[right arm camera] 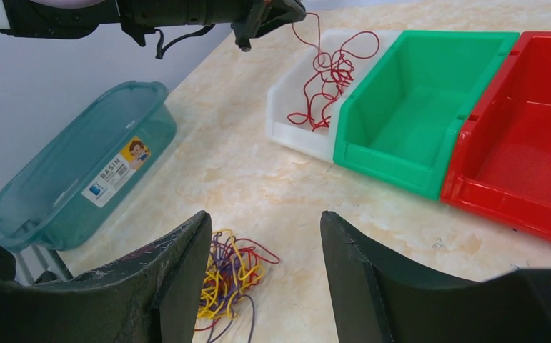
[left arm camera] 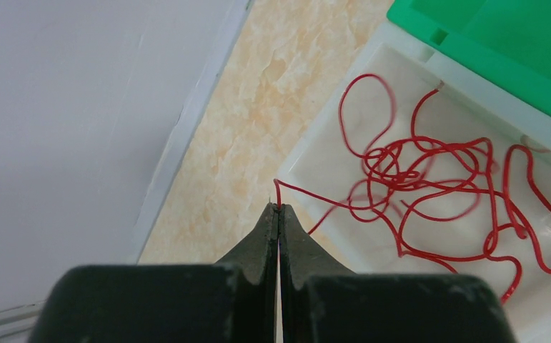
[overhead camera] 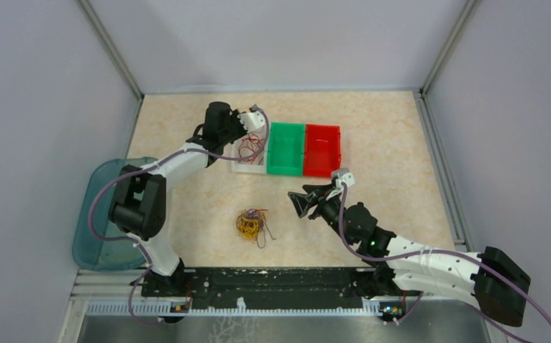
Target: Untangle the cables
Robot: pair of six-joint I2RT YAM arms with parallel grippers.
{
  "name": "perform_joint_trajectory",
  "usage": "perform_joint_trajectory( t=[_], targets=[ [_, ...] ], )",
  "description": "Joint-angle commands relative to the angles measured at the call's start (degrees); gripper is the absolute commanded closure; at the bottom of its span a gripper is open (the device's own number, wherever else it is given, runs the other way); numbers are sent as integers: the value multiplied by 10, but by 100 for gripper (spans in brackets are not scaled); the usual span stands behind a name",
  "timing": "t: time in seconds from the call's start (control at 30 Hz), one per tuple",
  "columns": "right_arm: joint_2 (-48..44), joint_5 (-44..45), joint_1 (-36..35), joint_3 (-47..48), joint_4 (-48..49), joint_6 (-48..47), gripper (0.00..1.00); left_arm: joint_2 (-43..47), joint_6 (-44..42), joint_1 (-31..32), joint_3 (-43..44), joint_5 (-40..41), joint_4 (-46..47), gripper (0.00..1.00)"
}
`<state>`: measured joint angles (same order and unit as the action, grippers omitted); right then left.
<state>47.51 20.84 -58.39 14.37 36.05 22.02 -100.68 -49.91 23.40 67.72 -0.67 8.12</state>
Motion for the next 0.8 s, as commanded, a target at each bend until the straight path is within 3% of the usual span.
perform_joint_trajectory(
  t=[0.0, 0.13, 0.3, 0.33, 0.43, 0.47, 0.77],
  targets=[
    [-6, 6, 1, 27, 17, -6, 41, 32, 43, 1, -18, -74, 1, 100],
    [-15, 9, 1, 29, 7, -6, 41, 28, 86, 3, -5, -152, -51, 95],
    [-28, 14, 1, 32, -9, -7, 41, -1, 98, 3, 29, -159, -106, 88],
    [-30, 13, 1, 33, -11, -7, 41, -4, 97, 3, 35, -163, -118, 82],
    [-30, 10, 2, 37, -18, -7, 41, -5, 101, 2, 53, -176, -150, 45],
    [-28, 7, 2, 39, -21, -9, 40, -2, 106, 2, 62, -177, -163, 38],
    [31, -66, 1, 63, -37, -26, 34, 82, 135, -17, 161, -295, -360, 1]
  ],
)
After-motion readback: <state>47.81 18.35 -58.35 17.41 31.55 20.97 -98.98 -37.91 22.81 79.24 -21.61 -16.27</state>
